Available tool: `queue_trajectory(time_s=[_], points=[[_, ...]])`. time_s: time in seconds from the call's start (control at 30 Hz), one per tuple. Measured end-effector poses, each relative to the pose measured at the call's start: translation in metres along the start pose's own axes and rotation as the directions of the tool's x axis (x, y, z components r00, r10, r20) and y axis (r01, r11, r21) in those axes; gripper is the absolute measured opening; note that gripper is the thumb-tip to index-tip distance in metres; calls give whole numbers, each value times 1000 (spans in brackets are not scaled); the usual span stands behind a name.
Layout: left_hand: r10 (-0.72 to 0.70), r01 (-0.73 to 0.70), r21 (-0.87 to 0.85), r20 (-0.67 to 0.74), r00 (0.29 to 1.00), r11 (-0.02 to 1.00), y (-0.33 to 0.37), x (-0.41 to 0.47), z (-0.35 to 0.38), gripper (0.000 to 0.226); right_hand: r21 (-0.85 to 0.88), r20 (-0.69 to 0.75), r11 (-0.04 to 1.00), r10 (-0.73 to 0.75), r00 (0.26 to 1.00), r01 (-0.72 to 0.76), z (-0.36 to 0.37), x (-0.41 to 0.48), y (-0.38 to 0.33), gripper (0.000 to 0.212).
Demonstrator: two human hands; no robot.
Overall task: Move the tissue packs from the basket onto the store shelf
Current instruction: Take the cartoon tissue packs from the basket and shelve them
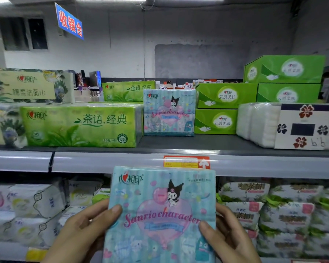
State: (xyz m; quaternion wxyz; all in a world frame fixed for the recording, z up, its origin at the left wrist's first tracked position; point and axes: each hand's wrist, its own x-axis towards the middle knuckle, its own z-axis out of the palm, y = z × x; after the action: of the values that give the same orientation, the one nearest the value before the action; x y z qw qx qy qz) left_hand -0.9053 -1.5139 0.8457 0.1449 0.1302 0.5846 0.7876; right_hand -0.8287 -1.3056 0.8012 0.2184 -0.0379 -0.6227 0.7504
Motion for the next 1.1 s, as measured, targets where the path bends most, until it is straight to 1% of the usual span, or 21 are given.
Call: queue_trajectory(time_s=[0.07,0.17,0.2,0.23,0.27,0.3,0.33,0.47,0.6,0.7,0.87,1.1], points=[[16,-16,24,-9,1000,1000,1,1,2,22,-6,5,1000,-9,1000,9,-1,2,-4,112],[68,-69,-9,-32,997,998,6,-1,9,13,-15,-4,999,-52,999,52,-2,4,-12,109],[85,-85,-9,-1,996,996,6,1,10,32,-18,-10,997,-70,997,70,-2,4,-14,108],[92,-92,-6,30,995,996,6,3,9,58,-19,-16,996,-87,996,87,-3,5,-16,108],[94,-94,-13,27,995,996,4,5,7,79,-19,-18,994,-104,994,104,-3,5,-17,107],[94,-93,-15,20,995,996,5,6,8,89,-17,-18,993,-115,993,115,-3,5,-18,107],[96,-96,-11,41,995,995,6,7,7,93,-14,-20,992,-124,992,123,-4,5,-19,106],[112,-111,-12,93,989,994,7,12,9,95,10,-34,989,-146,989,147,-6,7,-24,101],[142,-143,1,84,986,990,12,13,16,93,5,-43,986,-163,986,164,-9,8,-31,96],[149,-150,-2,89,985,989,12,13,18,92,17,-40,986,-166,985,167,-9,7,-35,86],[151,-152,4,119,981,988,9,15,17,93,28,-47,988,-150,988,151,-12,5,-36,85],[156,-159,9,125,980,987,7,15,17,91,21,-47,991,-130,990,131,-13,4,-39,81]])
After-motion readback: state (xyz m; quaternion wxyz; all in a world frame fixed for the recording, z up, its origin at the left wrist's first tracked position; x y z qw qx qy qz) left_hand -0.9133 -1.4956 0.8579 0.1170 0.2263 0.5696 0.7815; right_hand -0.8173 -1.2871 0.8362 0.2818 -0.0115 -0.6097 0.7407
